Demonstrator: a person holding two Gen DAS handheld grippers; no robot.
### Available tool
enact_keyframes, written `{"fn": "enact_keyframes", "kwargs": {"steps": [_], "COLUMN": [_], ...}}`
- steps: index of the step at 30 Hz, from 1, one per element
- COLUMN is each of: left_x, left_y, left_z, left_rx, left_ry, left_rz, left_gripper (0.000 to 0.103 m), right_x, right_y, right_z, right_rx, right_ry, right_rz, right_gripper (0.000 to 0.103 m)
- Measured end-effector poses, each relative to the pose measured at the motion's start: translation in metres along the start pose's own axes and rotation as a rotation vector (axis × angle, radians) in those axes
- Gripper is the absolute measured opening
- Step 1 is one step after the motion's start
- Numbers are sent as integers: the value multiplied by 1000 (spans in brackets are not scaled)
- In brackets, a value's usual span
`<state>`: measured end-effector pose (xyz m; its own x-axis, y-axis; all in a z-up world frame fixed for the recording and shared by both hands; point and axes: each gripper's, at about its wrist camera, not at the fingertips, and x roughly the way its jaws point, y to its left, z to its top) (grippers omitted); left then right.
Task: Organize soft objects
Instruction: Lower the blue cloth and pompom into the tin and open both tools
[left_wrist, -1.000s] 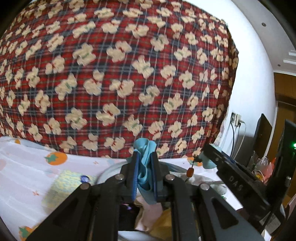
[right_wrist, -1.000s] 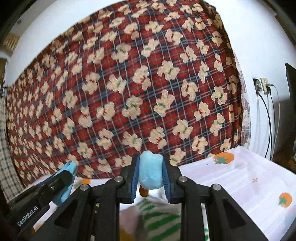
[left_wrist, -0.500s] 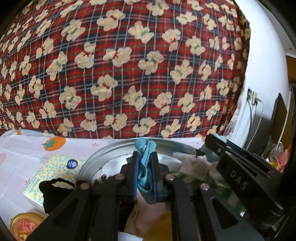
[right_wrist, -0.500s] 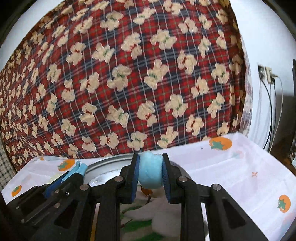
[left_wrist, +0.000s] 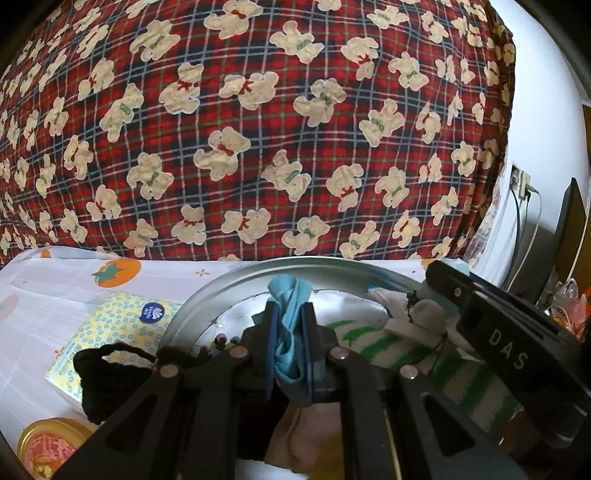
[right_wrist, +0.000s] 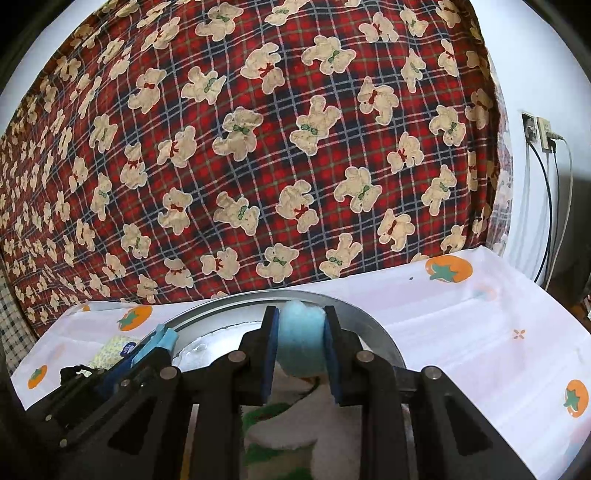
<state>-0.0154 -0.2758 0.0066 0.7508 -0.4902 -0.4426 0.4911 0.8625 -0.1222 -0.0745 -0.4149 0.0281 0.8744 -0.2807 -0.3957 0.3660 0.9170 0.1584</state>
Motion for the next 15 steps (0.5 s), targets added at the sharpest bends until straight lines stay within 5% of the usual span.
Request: {"fn": "enact_keyframes", "kwargs": {"steps": [15], "left_x": [2], "left_y": [-2], "left_z": [1], "left_rx": [19], "left_ry": [13], "left_rz": [34], "left_gripper": [11], "right_x": [4], "right_y": [7], "right_z": [-3], "right_rx": [-25], "right_ry": [32], "right_rz": [30], "right_gripper": [28]}}
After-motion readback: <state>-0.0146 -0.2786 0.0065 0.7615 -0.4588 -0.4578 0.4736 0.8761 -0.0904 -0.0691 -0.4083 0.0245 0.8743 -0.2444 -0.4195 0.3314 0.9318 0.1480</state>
